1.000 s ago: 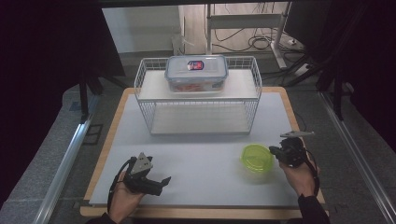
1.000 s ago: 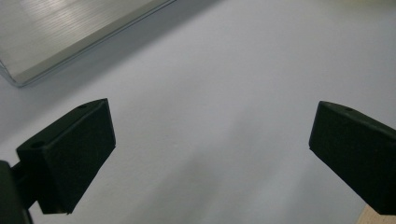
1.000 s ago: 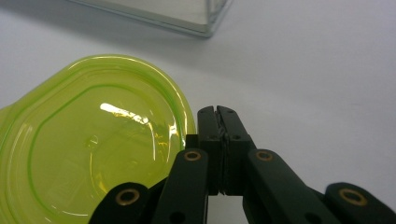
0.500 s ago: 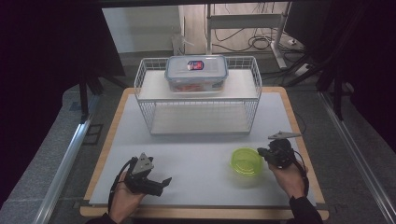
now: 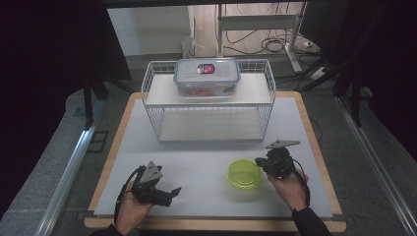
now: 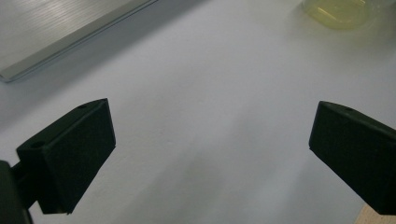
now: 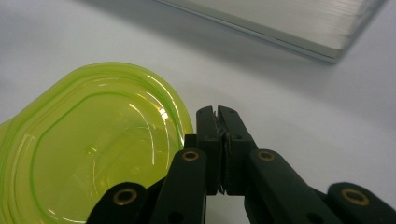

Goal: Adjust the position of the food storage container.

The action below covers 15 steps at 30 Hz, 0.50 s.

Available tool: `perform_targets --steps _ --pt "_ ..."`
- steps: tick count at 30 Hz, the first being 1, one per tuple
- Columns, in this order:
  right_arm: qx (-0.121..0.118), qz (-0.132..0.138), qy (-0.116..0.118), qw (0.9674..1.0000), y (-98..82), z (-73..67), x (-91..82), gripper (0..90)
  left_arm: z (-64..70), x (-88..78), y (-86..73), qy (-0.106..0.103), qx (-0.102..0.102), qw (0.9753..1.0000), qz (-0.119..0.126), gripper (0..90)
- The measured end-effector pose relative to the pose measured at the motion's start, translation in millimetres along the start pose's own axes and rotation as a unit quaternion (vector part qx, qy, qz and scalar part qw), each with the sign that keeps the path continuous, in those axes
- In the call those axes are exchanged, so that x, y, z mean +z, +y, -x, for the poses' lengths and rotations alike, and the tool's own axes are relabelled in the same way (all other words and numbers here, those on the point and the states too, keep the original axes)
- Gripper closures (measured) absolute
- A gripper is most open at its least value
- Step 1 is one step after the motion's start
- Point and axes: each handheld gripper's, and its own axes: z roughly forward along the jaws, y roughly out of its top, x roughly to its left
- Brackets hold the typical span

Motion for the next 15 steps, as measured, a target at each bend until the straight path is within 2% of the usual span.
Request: perform_targets --steps 11,15 --pt "-0.017 0.001 0.025 0.9995 6.7 -32.4 14.8 87.3 0.1 1.0 -0.1 -0.002 0.003 1.0 -0.003 0.2" --pt "-0.033 0.005 0.032 0.999 8.4 -42.0 19.8 87.3 0.7 1.5 -0.3 -0.003 0.003 1.0 -0.003 0.2"
